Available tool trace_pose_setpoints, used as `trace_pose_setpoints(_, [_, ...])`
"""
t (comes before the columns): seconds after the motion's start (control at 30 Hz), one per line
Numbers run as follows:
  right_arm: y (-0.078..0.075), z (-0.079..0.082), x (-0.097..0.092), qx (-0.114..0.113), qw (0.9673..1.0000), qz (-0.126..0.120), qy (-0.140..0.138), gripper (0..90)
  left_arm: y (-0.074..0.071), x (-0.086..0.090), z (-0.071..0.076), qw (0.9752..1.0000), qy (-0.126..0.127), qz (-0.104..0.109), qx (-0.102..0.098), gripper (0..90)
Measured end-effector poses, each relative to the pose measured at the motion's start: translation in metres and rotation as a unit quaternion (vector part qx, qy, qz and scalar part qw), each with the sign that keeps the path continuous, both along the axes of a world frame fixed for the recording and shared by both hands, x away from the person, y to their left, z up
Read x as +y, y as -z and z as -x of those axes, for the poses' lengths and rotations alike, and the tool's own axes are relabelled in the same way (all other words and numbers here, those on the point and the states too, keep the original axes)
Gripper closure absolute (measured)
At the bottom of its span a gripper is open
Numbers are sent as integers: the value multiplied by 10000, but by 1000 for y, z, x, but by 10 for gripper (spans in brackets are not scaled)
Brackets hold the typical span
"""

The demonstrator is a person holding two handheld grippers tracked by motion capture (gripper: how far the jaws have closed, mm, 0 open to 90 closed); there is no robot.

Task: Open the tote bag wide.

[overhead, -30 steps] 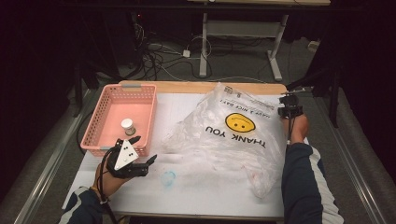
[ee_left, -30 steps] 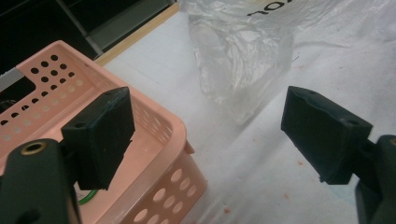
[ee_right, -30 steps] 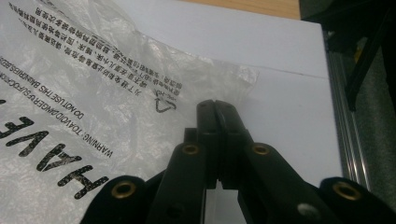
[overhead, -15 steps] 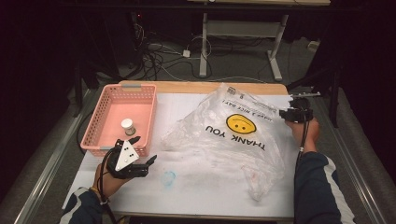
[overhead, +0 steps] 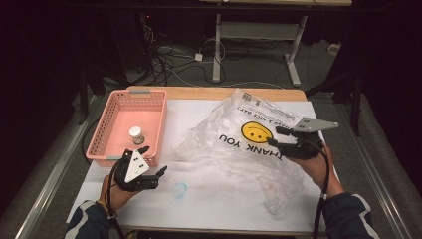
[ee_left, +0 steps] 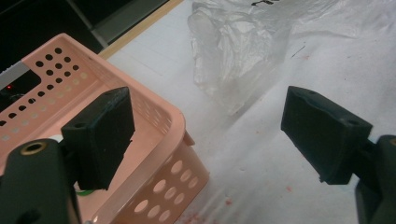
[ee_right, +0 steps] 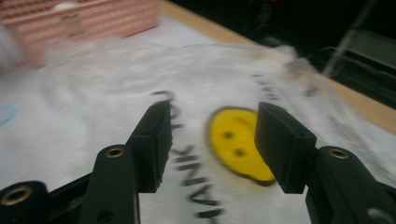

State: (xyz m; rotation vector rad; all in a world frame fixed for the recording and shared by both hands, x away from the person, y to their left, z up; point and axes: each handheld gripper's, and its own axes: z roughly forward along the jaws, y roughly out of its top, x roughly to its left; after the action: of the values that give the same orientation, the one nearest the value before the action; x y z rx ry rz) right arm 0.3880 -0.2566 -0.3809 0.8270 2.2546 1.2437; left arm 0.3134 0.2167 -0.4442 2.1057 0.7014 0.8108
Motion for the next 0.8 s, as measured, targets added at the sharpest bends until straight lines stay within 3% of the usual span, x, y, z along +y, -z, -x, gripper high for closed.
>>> trace_pose_setpoints(0.13, [3,19,36,109,9976,224,-640,439,0,-1,1,10000,6,-9,-13,170])
trace_pose_setpoints(0.23, [15,24,62,229,9936,576,-945,436,0,-1,1,10000,40,-42,-4,170])
trace_pose_setpoints(0.37, [41,17,87,559,9872,1048,-1064,430,1,-2,1,10000,69,-42,1,170])
trace_pose_setpoints(0.53, [69,4,100,900,9817,1378,-957,448,2,-3,2,9999,121,-63,21,170])
trace_pose_setpoints(0.6, [74,1,100,973,9811,1394,-928,468,2,-4,2,9999,123,-68,27,170])
trace_pose_setpoints(0.67, [85,-7,102,1117,9794,1533,-692,549,2,-4,2,9999,128,-83,34,171])
trace_pose_setpoints(0.73, [89,-11,100,1244,9807,1329,-711,635,3,-4,1,9999,132,-95,46,171])
trace_pose_setpoints(0.8, [90,-12,100,1223,9821,1296,-618,734,3,-4,1,9998,140,-109,68,171])
